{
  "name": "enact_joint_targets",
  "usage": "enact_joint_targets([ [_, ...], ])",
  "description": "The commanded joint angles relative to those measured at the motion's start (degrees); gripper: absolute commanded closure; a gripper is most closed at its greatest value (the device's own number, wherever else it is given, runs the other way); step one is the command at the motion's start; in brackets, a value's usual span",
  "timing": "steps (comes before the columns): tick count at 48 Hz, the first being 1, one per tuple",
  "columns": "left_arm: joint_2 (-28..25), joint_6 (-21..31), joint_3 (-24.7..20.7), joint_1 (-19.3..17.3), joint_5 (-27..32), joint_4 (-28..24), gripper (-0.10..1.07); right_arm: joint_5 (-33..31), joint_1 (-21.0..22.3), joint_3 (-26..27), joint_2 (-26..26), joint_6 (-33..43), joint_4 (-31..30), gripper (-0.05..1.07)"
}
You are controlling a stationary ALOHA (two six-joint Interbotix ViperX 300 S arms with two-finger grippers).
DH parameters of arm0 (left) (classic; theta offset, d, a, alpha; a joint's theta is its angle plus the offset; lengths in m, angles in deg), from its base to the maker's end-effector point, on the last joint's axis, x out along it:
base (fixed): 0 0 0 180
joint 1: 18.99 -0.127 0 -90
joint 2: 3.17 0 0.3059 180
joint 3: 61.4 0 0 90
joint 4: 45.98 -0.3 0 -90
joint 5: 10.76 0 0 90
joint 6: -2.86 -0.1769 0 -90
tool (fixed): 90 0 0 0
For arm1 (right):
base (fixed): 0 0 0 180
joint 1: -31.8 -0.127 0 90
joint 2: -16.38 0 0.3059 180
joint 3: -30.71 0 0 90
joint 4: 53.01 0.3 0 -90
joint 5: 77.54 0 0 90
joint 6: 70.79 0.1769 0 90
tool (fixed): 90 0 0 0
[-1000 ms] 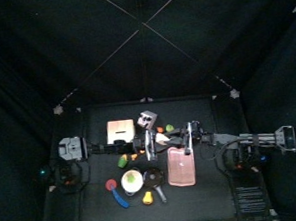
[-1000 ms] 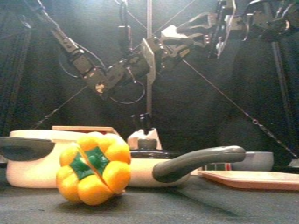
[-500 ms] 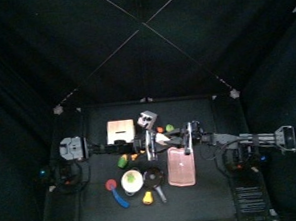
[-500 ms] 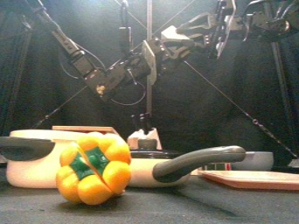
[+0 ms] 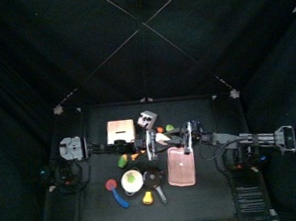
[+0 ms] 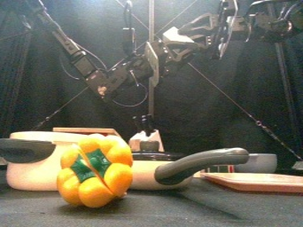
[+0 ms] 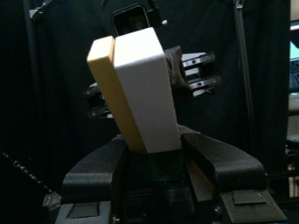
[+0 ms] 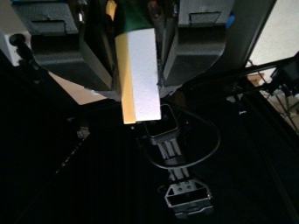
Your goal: Unwrap egg sushi
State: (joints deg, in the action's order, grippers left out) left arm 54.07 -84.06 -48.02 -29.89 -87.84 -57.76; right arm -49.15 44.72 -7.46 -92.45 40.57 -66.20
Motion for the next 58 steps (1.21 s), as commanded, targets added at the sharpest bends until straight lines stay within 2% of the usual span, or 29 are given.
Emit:
enact_joint_targets([
  [1, 0.26, 0.18, 0.09, 0.00, 0.62, 0.09, 0.35, 1.67, 0.00, 2.64, -0.97, 0.00, 0.09, 0.42],
  [26, 0.70, 0.00, 1.23, 0.00, 0.62, 0.35, 0.35, 1.67, 0.00, 2.11, -1.32, 0.26, 0.18, 0.42],
  [39, 0.97, 0.18, 3.08, -0.09, 2.20, 0.53, 0.35, -1.49, 0.00, 0.00, -1.32, 0.70, 0.88, 0.42],
  [52, 1.41, 0.09, 4.04, -0.35, 4.48, 0.88, 0.35, -8.17, -0.35, -1.14, -1.05, 0.97, 5.89, 0.42],
  [58, 1.85, 0.00, 4.22, -0.35, 6.68, 0.88, 0.35, -11.78, -2.37, -0.97, 0.00, 0.88, 13.36, 0.40],
])
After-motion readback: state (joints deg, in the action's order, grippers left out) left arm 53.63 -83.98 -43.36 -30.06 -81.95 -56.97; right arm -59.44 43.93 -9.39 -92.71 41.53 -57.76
